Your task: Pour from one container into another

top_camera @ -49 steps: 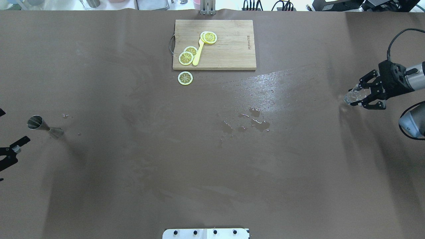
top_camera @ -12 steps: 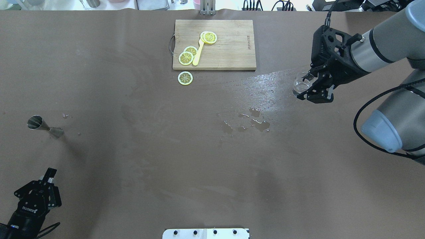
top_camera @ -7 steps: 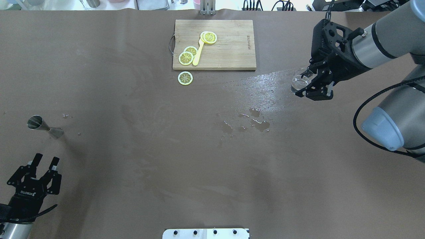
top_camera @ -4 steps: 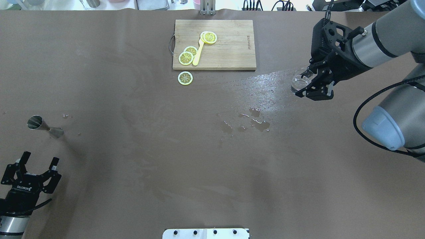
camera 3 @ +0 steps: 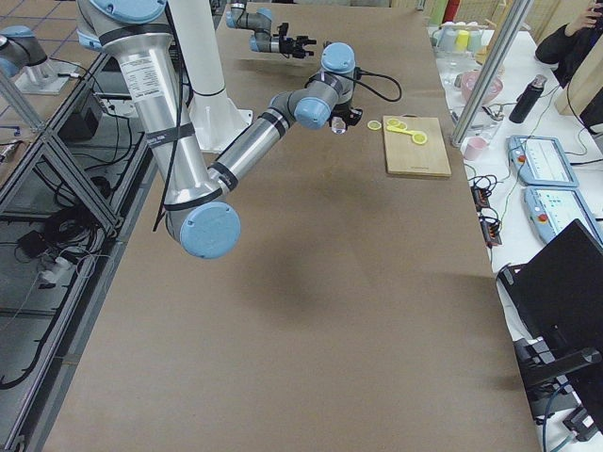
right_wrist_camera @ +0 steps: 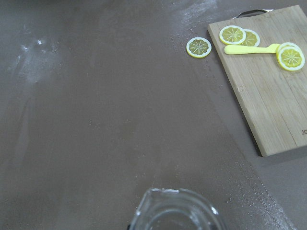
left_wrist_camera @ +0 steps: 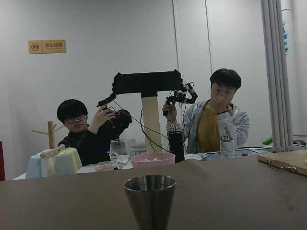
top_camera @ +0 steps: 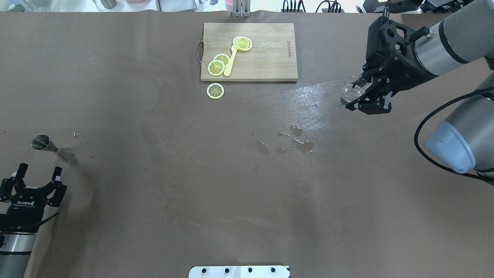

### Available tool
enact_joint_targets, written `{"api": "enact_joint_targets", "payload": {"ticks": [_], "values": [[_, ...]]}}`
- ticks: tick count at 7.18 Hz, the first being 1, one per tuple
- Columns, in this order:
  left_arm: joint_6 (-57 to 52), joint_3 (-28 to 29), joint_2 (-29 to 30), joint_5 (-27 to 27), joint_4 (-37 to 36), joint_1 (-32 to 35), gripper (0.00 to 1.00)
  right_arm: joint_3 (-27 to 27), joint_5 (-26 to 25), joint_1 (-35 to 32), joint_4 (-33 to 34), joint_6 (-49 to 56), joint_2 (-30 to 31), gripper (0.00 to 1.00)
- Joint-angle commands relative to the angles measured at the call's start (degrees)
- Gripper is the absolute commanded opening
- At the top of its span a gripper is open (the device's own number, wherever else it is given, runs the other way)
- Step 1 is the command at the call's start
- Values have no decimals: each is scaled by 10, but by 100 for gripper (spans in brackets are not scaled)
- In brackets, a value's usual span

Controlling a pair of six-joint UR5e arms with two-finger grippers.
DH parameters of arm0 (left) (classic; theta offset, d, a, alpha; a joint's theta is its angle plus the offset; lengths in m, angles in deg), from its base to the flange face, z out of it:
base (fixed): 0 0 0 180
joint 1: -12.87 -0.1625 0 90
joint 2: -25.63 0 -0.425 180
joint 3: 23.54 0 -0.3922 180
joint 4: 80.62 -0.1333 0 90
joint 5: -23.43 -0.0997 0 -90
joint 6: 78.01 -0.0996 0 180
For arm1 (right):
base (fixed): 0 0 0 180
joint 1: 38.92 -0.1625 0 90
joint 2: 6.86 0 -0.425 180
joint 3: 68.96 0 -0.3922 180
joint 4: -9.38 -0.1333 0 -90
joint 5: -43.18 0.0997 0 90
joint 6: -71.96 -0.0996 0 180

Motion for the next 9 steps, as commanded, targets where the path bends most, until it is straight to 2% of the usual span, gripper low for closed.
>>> {"api": "enact_joint_targets", "payload": {"ticks": [1, 2, 5, 9], "values": [[79, 0, 32, 34, -125, 16, 99, 4, 6, -9, 0, 0, 5, 0], [112, -3, 33, 35, -149, 17, 98, 7, 6, -10, 0, 0, 7, 0], [113, -27, 40, 54, -150, 32, 95, 7, 4, 1, 0, 0, 7, 0], [115, -24, 68, 82, -180, 59, 92, 7, 4, 0, 0, 0, 7, 0]]}}
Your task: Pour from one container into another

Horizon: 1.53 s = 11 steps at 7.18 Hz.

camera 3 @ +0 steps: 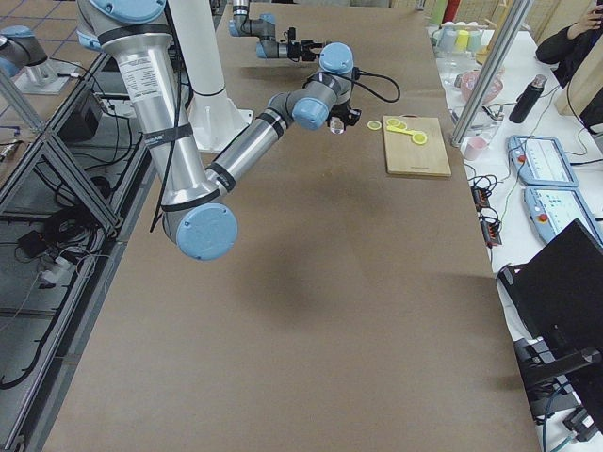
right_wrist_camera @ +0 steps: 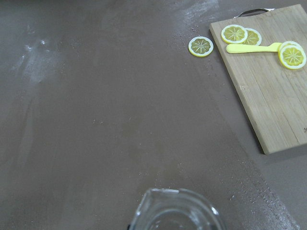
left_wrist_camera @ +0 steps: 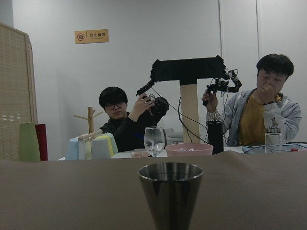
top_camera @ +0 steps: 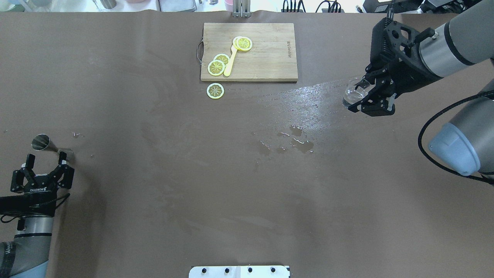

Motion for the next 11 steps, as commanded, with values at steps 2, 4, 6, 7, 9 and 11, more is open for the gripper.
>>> {"api": "enact_joint_targets", "payload": {"ticks": [2, 4, 6, 7, 9, 11], "values": [[8, 6, 20, 18, -22, 12, 86, 0, 1, -1, 0, 0, 1, 0], [12, 11, 23, 23, -22, 13, 70, 0, 1, -1, 0, 0, 1, 0], [21, 12, 25, 33, -29, 14, 64, 0, 1, 2, 0, 0, 2, 0], [21, 12, 26, 34, -29, 14, 63, 0, 0, 3, 0, 0, 4, 0], [21, 15, 35, 42, -31, 17, 69, 0, 0, 4, 0, 0, 5, 0], [20, 23, 46, 42, -38, 25, 78, 0, 0, 4, 0, 0, 5, 0]]}}
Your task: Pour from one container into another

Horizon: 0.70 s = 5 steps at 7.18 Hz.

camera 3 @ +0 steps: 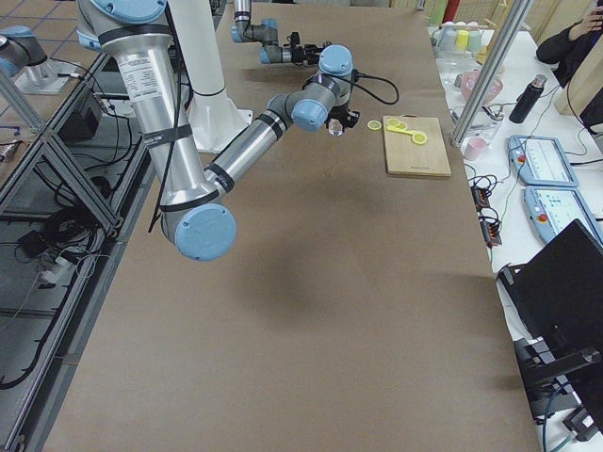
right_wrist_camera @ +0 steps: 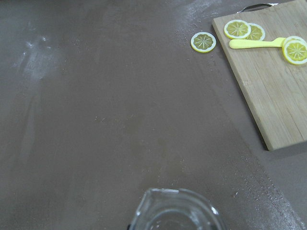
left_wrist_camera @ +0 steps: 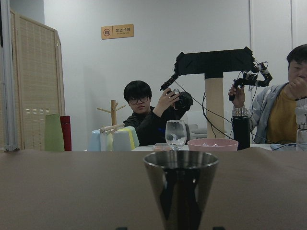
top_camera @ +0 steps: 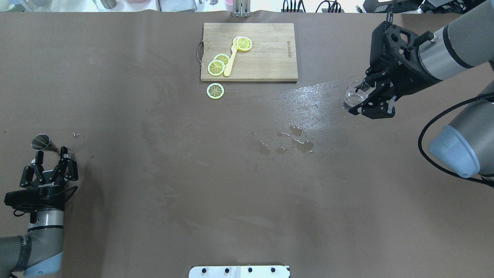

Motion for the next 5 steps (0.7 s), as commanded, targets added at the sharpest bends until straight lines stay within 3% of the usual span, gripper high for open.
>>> {"api": "enact_joint_targets", "payload": {"ticks": [1, 2, 3, 4, 5], "values": [[1, 10, 10, 1, -4, 6, 77, -1, -1, 1, 0, 0, 0, 0], [0, 17, 15, 11, -10, 13, 75, -1, -1, 1, 0, 0, 0, 0], [1, 20, 15, 13, -10, 17, 60, -1, -1, 1, 0, 0, 0, 0], [0, 20, 16, 17, -10, 22, 40, -1, -3, 3, 0, 0, 0, 0], [0, 20, 22, 20, -10, 25, 14, -2, -4, 4, 0, 0, 0, 0]]}}
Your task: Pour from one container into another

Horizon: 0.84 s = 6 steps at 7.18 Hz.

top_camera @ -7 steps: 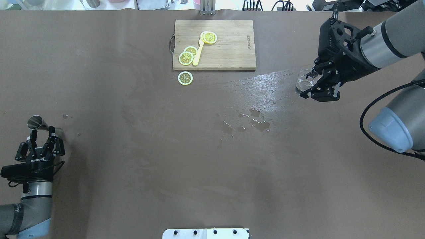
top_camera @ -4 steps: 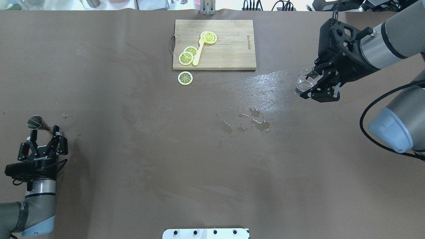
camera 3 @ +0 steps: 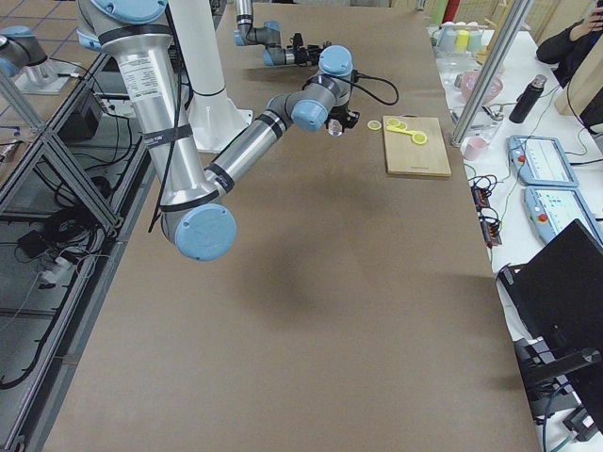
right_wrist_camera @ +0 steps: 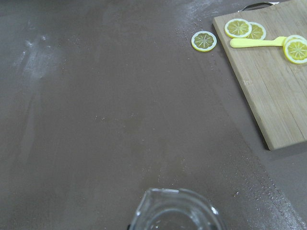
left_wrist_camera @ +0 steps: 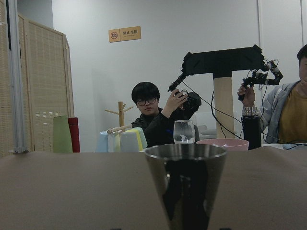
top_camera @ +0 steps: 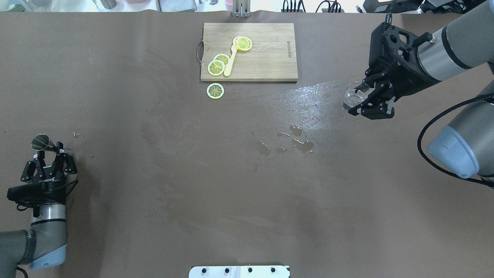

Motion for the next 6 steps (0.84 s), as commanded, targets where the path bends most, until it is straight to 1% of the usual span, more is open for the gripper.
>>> {"api": "enact_joint_targets", "payload": {"ticks": [1, 2, 3, 4, 5, 6], "values": [[-1, 1, 10, 4, -1, 4, 0, -1, -4, 5, 0, 0, 0, 0], [-5, -1, 11, 3, -1, 4, 0, -1, -5, 7, 0, 0, 0, 0], [-30, -22, 13, -1, -3, 4, 0, -2, -5, 9, 0, 0, -1, 0], [-88, -56, 14, -5, -2, 5, 0, -2, -5, 9, 0, 0, -1, 0], [-119, -99, 17, -18, -2, 4, 0, -2, -5, 8, 0, 0, -2, 0], [-207, -113, 64, -20, -1, 4, 0, 0, -4, 5, 0, 0, -2, 0]]}}
